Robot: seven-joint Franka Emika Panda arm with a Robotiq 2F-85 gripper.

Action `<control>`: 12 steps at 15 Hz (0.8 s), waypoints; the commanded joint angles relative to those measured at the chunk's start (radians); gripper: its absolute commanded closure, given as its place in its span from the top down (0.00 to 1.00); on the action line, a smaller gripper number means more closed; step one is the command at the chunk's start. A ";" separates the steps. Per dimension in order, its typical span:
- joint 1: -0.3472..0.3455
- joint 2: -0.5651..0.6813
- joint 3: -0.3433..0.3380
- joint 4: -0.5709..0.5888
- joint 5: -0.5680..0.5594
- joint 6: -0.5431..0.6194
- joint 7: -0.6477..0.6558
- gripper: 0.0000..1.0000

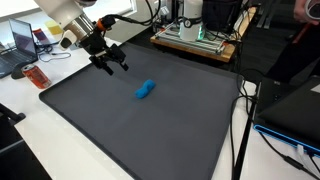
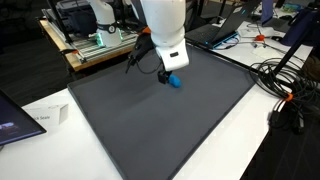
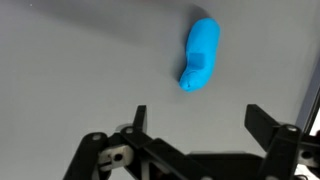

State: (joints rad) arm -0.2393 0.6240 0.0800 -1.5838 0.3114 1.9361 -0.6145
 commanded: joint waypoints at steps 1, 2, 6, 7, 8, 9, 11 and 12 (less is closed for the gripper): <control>-0.050 -0.025 0.029 -0.092 0.070 0.100 -0.157 1.00; -0.059 -0.025 0.031 -0.107 0.086 0.121 -0.193 1.00; -0.101 -0.027 0.045 -0.171 0.158 0.180 -0.359 1.00; -0.113 -0.027 0.051 -0.183 0.178 0.184 -0.407 1.00; -0.125 -0.028 0.056 -0.197 0.200 0.188 -0.460 1.00; -0.135 -0.029 0.058 -0.206 0.221 0.186 -0.505 1.00; -0.151 -0.033 0.059 -0.229 0.257 0.184 -0.602 1.00; -0.158 -0.033 0.058 -0.238 0.274 0.181 -0.647 1.00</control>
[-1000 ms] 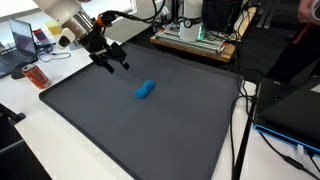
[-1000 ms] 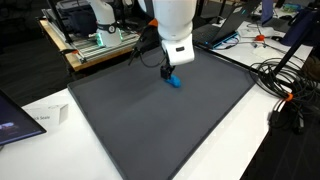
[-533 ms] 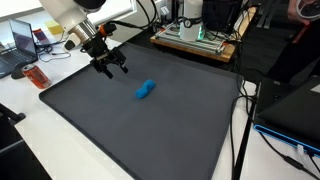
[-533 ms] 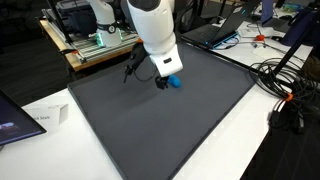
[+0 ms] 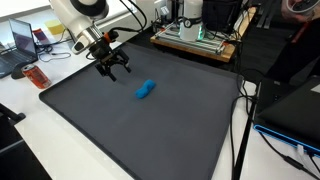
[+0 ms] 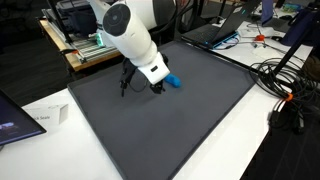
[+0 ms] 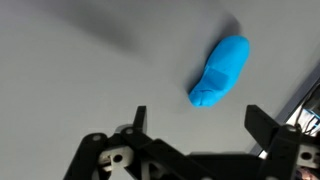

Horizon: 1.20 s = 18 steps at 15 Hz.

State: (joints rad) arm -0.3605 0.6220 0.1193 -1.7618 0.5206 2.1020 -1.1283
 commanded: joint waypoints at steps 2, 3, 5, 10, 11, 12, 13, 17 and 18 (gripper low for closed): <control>-0.054 -0.029 0.018 -0.080 0.119 0.026 -0.230 1.00; -0.057 -0.027 0.015 -0.089 0.150 0.036 -0.270 1.00; -0.058 -0.024 0.003 -0.105 0.205 0.045 -0.342 1.00; -0.051 -0.027 -0.021 -0.151 0.336 0.065 -0.514 1.00; -0.048 -0.030 -0.027 -0.162 0.358 0.067 -0.544 1.00; -0.043 -0.036 -0.035 -0.179 0.380 0.074 -0.572 1.00; -0.038 -0.042 -0.043 -0.197 0.397 0.079 -0.597 1.00; -0.014 -0.088 -0.071 -0.291 0.471 0.141 -0.693 1.00; -0.005 -0.106 -0.074 -0.322 0.498 0.172 -0.722 1.00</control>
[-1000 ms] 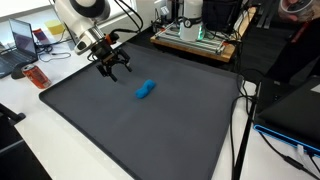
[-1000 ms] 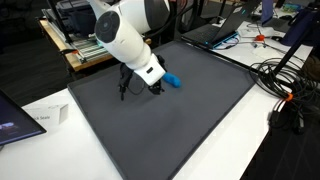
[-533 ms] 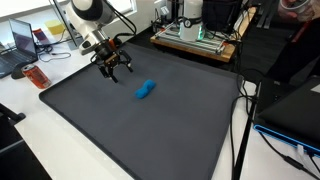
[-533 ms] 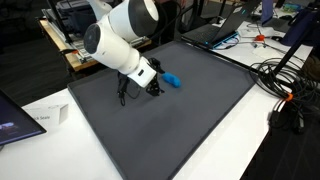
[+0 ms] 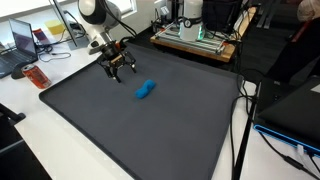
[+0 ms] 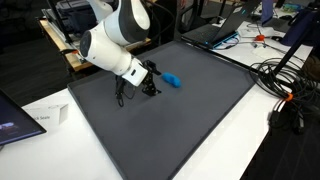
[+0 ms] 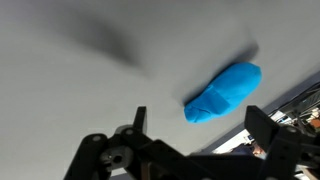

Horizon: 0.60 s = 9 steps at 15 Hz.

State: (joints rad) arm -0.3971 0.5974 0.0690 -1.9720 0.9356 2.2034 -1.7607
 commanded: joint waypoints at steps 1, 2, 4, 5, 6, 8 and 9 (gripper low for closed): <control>0.043 -0.099 -0.028 -0.141 0.103 0.097 -0.118 1.00; 0.053 -0.116 -0.031 -0.168 0.128 0.124 -0.145 1.00; 0.077 -0.157 -0.036 -0.227 0.181 0.181 -0.194 1.00; 0.090 -0.179 -0.037 -0.257 0.210 0.207 -0.224 1.00; 0.103 -0.202 -0.039 -0.286 0.240 0.231 -0.248 1.00; 0.127 -0.248 -0.038 -0.343 0.328 0.279 -0.316 1.00; 0.141 -0.269 -0.039 -0.369 0.376 0.304 -0.357 1.00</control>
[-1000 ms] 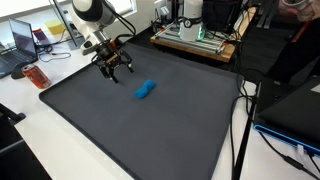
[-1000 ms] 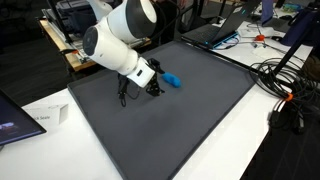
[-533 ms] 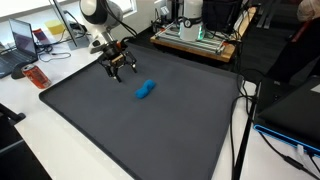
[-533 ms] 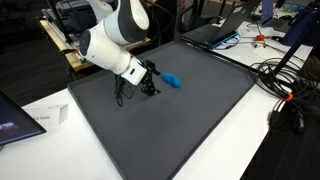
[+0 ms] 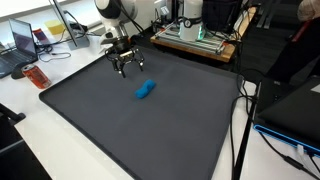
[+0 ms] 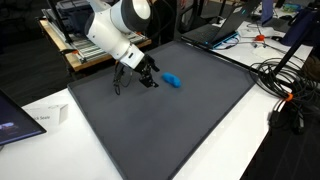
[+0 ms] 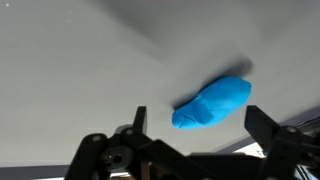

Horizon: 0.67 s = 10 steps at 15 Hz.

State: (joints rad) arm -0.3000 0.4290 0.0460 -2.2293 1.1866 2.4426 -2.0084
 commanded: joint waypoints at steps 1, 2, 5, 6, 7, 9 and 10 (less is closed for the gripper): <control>0.060 -0.124 -0.020 -0.138 0.165 0.082 -0.148 1.00; 0.077 -0.143 -0.025 -0.160 0.207 0.103 -0.184 1.00; 0.088 -0.202 0.009 -0.225 0.311 0.180 -0.273 1.00; 0.100 -0.222 0.013 -0.245 0.346 0.204 -0.298 1.00; 0.106 -0.240 0.022 -0.261 0.382 0.228 -0.322 1.00; 0.126 -0.272 0.041 -0.292 0.457 0.286 -0.347 1.00; 0.136 -0.284 0.050 -0.300 0.499 0.315 -0.359 1.00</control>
State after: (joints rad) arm -0.1909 0.2210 0.0715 -2.4658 1.5733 2.6813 -2.3157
